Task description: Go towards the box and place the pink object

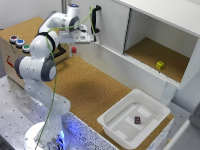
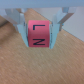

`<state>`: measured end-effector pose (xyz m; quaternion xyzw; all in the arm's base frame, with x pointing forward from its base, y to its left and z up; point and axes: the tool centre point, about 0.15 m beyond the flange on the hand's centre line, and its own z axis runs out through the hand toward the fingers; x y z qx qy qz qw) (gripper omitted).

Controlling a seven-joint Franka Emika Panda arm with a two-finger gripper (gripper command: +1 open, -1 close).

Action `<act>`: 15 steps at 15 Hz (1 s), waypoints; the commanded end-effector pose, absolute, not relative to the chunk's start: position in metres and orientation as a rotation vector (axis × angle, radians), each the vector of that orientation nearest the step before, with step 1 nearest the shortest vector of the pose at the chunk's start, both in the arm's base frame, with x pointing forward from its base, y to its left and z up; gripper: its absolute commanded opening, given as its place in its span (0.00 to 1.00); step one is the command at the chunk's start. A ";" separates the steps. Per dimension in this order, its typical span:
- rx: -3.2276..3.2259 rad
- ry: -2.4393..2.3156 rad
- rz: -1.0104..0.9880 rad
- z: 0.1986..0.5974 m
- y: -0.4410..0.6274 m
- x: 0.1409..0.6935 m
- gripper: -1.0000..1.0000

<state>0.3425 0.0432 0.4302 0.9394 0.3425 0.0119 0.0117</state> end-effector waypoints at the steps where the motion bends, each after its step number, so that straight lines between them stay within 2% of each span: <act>1: 3.022 0.901 0.269 0.398 -0.105 0.323 0.00; 5: 3.066 0.731 0.240 0.384 -0.213 0.334 0.00; 9: 3.115 0.584 0.186 0.355 -0.312 0.344 0.00; 15: 3.134 0.416 0.167 0.323 -0.392 0.364 0.00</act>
